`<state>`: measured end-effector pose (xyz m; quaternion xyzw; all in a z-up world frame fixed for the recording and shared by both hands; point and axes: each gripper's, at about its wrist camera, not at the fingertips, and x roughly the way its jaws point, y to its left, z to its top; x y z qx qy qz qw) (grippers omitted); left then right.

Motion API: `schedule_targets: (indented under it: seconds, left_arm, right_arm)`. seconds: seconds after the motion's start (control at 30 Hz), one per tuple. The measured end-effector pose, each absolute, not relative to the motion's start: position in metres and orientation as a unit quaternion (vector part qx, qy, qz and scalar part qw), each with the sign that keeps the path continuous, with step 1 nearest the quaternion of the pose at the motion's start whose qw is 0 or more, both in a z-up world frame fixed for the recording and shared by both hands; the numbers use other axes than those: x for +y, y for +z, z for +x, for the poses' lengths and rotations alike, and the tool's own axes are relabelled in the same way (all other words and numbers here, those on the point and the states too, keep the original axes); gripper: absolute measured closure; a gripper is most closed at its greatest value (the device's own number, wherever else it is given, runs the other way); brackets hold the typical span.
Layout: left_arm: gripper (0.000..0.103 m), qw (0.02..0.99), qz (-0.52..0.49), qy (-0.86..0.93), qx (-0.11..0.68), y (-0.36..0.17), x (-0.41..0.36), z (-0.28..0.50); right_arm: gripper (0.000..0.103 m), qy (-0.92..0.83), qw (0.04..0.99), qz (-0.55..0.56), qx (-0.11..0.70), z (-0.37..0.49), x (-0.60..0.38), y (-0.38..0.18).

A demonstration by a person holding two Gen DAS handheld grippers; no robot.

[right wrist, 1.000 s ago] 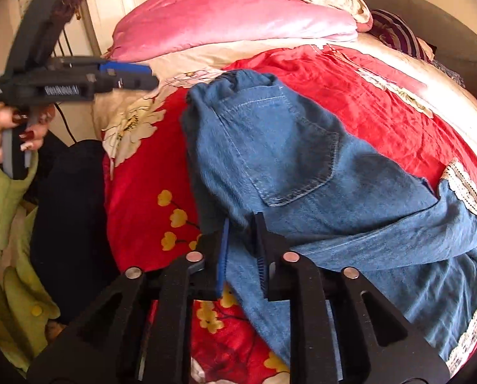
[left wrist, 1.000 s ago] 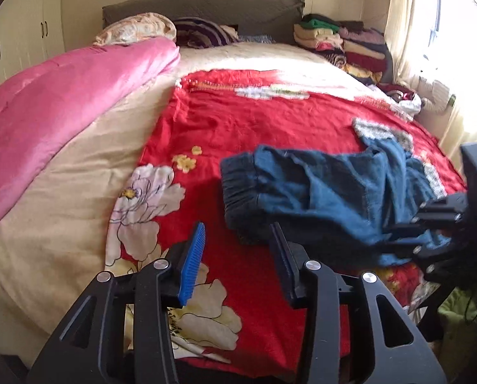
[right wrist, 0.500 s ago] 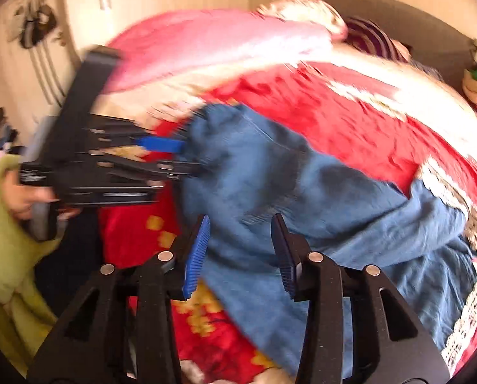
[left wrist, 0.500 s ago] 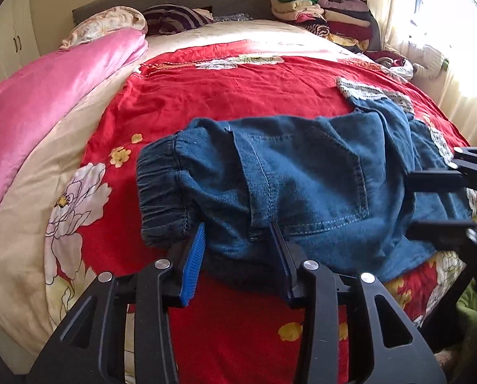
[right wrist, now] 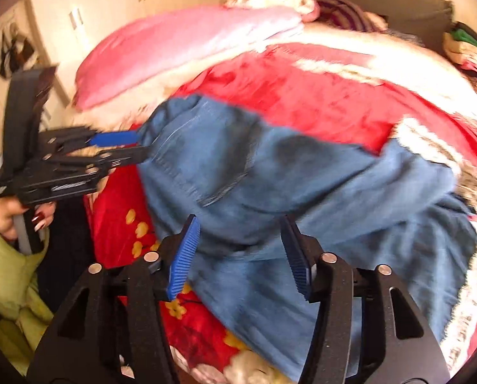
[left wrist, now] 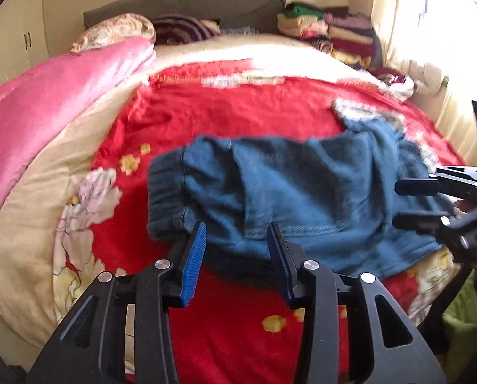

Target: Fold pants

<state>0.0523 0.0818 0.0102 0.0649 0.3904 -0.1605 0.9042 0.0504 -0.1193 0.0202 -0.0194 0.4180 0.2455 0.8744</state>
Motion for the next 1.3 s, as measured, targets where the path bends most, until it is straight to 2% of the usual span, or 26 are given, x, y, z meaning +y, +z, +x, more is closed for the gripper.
schedule_targets:
  seconds: [0.17,0.27,0.57,0.87,1.07,1.13,1.2,1.3]
  left_arm:
    - [0.062,0.91,0.057,-0.19,0.364,0.038,0.07,0.044]
    - [0.056,0.907,0.055,-0.208,0.362,0.043,0.057,0.045]
    - [0.055,0.876,0.047,-0.284,0.388,0.028,0.0,0.053]
    - [0.058,0.839,0.033,-0.331,0.431,-0.009,-0.055,0.072]
    - [0.071,0.828,0.023,-0.336,0.448,-0.028,-0.068,0.088]
    - [0.087,0.82,0.019,-0.346,0.456,-0.034,-0.071,0.088]
    - [0.094,0.816,0.024,-0.353,0.457,-0.039,-0.074,0.084]
    - [0.096,0.811,0.028,-0.372,0.452,-0.039,-0.077,0.076]
  right_arm:
    - [0.044,0.197,0.899,0.002,0.392,0.046,-0.161,0.042]
    - [0.04,0.175,0.907,0.01,0.383,0.051,-0.177,0.049]
    - [0.022,0.127,0.919,0.012,0.374,0.077,-0.211,0.062]
    - [0.019,0.102,0.911,0.0,0.4,0.143,-0.216,0.054]
    - [0.019,0.086,0.895,-0.002,0.438,0.198,-0.212,0.031]
    - [0.019,0.063,0.89,-0.013,0.451,0.215,-0.212,0.022]
    - [0.019,0.046,0.883,-0.012,0.466,0.233,-0.214,0.012]
    - [0.019,0.024,0.873,-0.011,0.487,0.254,-0.216,-0.001]
